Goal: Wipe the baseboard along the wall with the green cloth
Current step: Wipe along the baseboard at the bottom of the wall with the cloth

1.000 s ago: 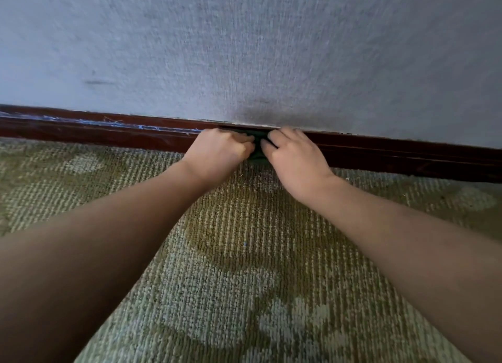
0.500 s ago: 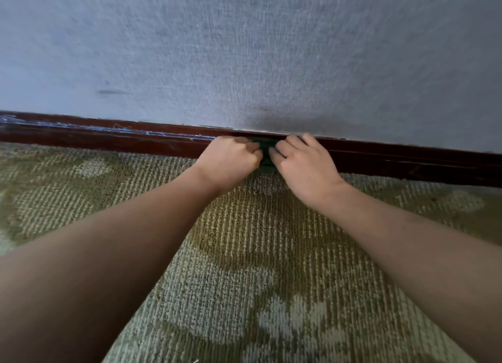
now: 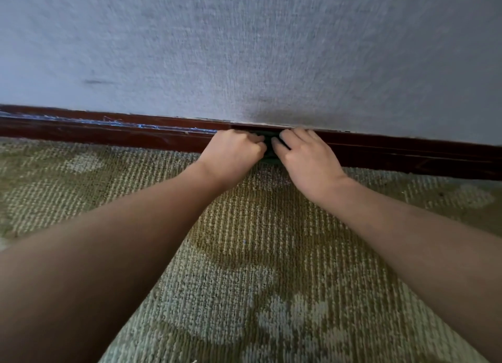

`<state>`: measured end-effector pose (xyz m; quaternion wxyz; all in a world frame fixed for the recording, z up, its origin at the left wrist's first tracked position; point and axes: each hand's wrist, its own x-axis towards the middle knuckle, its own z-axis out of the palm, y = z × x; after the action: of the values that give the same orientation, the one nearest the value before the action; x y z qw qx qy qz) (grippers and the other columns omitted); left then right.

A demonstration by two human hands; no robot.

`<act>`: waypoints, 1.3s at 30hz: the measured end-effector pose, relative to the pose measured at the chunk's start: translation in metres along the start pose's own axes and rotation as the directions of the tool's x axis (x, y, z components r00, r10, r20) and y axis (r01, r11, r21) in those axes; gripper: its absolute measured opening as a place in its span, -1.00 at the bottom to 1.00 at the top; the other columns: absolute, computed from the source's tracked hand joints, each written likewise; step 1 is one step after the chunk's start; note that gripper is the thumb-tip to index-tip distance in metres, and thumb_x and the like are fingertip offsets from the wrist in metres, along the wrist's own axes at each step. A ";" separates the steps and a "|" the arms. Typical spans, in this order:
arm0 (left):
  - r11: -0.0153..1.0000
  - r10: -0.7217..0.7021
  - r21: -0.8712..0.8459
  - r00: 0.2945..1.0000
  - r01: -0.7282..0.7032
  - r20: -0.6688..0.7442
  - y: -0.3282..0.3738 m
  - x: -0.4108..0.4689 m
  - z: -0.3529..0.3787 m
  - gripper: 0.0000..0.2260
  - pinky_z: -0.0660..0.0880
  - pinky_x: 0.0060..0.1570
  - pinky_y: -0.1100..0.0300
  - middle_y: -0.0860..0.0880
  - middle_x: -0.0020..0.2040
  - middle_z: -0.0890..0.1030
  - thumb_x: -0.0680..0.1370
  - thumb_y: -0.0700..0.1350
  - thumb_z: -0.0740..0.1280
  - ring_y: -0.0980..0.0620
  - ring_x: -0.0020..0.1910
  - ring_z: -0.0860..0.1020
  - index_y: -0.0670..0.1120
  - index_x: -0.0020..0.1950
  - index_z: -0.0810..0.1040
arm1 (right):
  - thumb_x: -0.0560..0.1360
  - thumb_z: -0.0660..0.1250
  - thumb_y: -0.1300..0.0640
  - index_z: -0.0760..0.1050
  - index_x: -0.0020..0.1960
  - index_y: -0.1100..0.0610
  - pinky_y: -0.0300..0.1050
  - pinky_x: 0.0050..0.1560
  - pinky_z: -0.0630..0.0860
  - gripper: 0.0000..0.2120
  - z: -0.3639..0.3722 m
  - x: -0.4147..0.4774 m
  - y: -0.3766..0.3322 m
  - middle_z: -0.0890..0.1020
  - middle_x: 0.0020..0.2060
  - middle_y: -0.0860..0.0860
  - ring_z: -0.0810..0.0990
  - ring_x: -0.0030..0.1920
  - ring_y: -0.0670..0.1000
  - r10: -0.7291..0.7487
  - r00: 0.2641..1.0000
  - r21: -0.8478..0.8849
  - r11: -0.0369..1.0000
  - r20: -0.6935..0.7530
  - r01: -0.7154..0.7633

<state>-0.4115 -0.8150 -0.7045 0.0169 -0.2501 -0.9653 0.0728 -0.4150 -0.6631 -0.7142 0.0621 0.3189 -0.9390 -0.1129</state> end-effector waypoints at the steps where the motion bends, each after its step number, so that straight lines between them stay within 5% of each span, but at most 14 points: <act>1: 1.000 -0.001 0.006 1.000 0.001 0.003 0.000 0.000 0.000 -0.68 0.47 0.00 0.02 -0.06 0.28 0.50 0.56 -0.26 0.13 -0.10 0.20 0.48 -0.14 0.29 0.46 | 0.44 0.27 0.33 0.43 0.24 0.32 -0.02 0.10 0.40 -0.64 -0.001 0.001 -0.001 0.51 0.10 0.18 0.44 0.14 0.17 -0.018 0.999 0.002 1.000 0.032 0.018; 4: 0.996 0.068 0.066 0.998 -0.068 -0.002 -0.001 -0.002 0.000 -0.70 0.47 0.02 0.04 -0.06 0.28 0.49 0.58 -0.23 0.09 -0.07 0.20 0.47 -0.13 0.29 0.44 | 0.53 0.14 0.29 0.28 0.36 0.28 -0.04 0.12 0.32 -0.60 -0.001 0.000 0.000 0.35 0.23 0.15 0.27 0.23 0.14 -0.068 0.994 0.018 0.998 0.084 0.066; 9: 0.981 0.166 0.080 0.981 -0.175 0.104 0.013 -0.018 0.009 -0.69 0.47 0.13 0.01 -0.08 0.29 0.47 0.59 -0.23 0.07 -0.06 0.24 0.45 -0.15 0.31 0.40 | 0.55 0.10 0.28 0.23 0.38 0.28 -0.04 0.09 0.31 -0.60 0.004 -0.017 -0.008 0.36 0.18 0.14 0.30 0.19 0.14 -0.168 0.975 -0.040 0.984 0.148 0.176; 16: 0.984 0.143 0.104 0.989 -0.146 0.033 0.009 -0.010 -0.006 -0.68 0.47 0.13 0.02 -0.09 0.31 0.46 0.59 -0.23 0.09 -0.08 0.25 0.43 -0.16 0.34 0.38 | 0.54 0.10 0.27 0.13 0.44 0.25 -0.02 0.14 0.27 -0.53 -0.008 -0.021 0.008 0.35 0.21 0.14 0.28 0.21 0.14 -0.131 0.989 -0.098 0.986 0.074 0.138; 23: 0.984 0.119 0.132 0.993 -0.121 0.017 0.004 -0.003 -0.014 -0.68 0.46 0.12 0.00 -0.09 0.30 0.46 0.60 -0.22 0.06 -0.09 0.25 0.44 -0.16 0.33 0.40 | 0.57 0.09 0.24 0.18 0.43 0.23 -0.02 0.18 0.27 -0.57 -0.015 -0.016 0.009 0.37 0.24 0.11 0.31 0.26 0.12 -0.072 0.997 -0.140 0.987 0.026 0.075; 28: 0.980 0.113 0.165 0.993 -0.108 -0.019 0.001 0.004 -0.013 -0.70 0.46 0.03 0.05 -0.07 0.26 0.51 0.59 -0.23 0.07 -0.08 0.19 0.48 -0.15 0.27 0.45 | 0.52 0.19 0.16 0.41 0.32 0.13 -0.12 0.08 0.38 -0.63 -0.014 -0.009 0.008 0.52 0.13 0.01 0.46 0.17 0.03 -0.046 0.998 -0.207 0.978 -0.035 0.038; 34: 0.992 0.090 0.090 0.996 -0.089 -0.009 -0.002 0.002 -0.003 -0.70 0.47 0.01 0.00 -0.09 0.28 0.49 0.58 -0.24 0.10 -0.11 0.19 0.49 -0.17 0.28 0.45 | 0.55 0.11 0.22 0.27 0.39 0.24 -0.07 0.18 0.32 -0.59 0.001 -0.005 0.004 0.44 0.20 0.09 0.38 0.25 0.09 -0.048 0.999 -0.175 0.983 0.010 0.049; 39: 0.995 0.039 0.087 0.999 -0.040 0.006 0.001 0.004 -0.003 -0.71 0.48 -0.03 0.02 -0.08 0.26 0.50 0.58 -0.22 0.12 -0.12 0.16 0.52 -0.15 0.25 0.48 | 0.47 0.29 0.15 0.53 0.17 0.18 -0.13 0.05 0.40 -0.71 0.000 -0.003 -0.004 0.54 0.05 0.02 0.49 0.09 0.04 -0.031 0.999 -0.211 0.977 -0.029 0.024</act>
<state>-0.4139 -0.8116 -0.7018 0.0241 -0.2679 -0.9562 0.1157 -0.4106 -0.6644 -0.7149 0.1092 0.3251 -0.9161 -0.2076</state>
